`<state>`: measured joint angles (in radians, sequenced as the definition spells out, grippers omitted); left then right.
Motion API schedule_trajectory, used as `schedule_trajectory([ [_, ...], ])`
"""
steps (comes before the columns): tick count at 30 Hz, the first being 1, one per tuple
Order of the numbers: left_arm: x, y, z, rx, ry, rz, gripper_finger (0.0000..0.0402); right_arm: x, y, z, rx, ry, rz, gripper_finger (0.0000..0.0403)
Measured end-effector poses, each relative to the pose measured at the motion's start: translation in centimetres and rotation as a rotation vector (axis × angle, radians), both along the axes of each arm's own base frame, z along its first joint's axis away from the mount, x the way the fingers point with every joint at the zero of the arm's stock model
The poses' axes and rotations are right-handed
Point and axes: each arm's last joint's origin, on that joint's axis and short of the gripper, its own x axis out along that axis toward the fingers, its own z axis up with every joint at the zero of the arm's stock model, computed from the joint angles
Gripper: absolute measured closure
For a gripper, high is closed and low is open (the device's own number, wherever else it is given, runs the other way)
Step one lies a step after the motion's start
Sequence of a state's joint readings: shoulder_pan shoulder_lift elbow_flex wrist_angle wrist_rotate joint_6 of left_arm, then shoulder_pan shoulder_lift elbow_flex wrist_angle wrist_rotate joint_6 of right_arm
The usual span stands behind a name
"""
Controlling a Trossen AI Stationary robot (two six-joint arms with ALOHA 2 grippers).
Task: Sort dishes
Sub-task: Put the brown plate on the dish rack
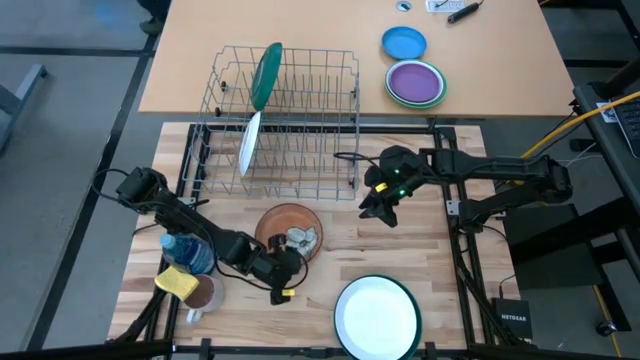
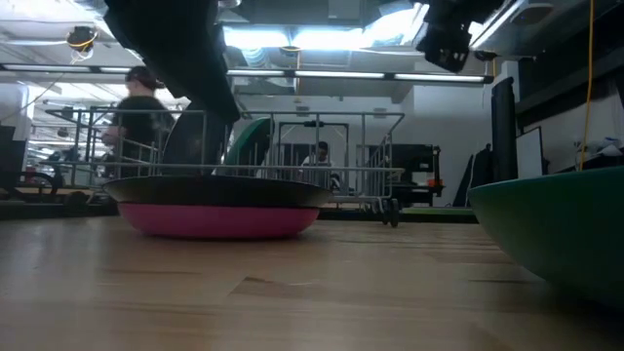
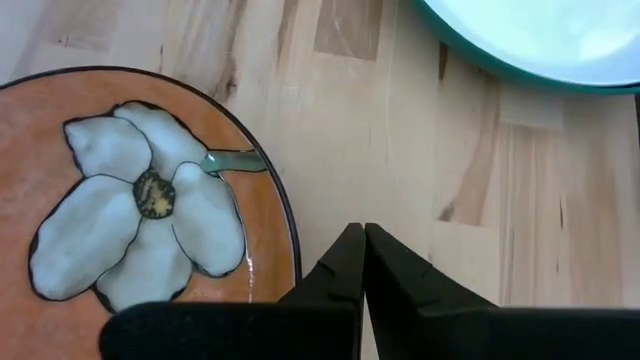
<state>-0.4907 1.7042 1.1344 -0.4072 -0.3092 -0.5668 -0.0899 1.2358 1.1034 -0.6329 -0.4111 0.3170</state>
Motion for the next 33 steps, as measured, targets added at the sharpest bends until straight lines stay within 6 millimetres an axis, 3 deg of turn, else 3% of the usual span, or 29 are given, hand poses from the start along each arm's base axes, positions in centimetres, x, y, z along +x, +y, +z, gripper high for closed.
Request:
schedule_trajectory([
  [6, 0.2, 0.4, 0.0, -0.020, 0.003, 0.038, 0.0388, 0.4, 1.3, -0.2, -0.031, -0.004, 0.037, 0.0235],
  [14, 0.3, 1.4, -0.2, -0.083, 0.041, 0.153, 0.0288, 1.7, 3.3, -1.8, -0.030, 0.060, 0.111, 0.0235],
  [22, -0.7, 0.4, -0.5, 0.102, 0.096, -0.120, 0.0221, 3.1, 4.5, -4.1, -0.032, 0.152, 0.155, 0.0235],
  [33, -2.4, 0.8, -1.8, 0.282, 0.249, -0.255, 0.0215, 3.8, 4.6, -5.2, -0.037, 0.188, 0.158, 0.0235],
])
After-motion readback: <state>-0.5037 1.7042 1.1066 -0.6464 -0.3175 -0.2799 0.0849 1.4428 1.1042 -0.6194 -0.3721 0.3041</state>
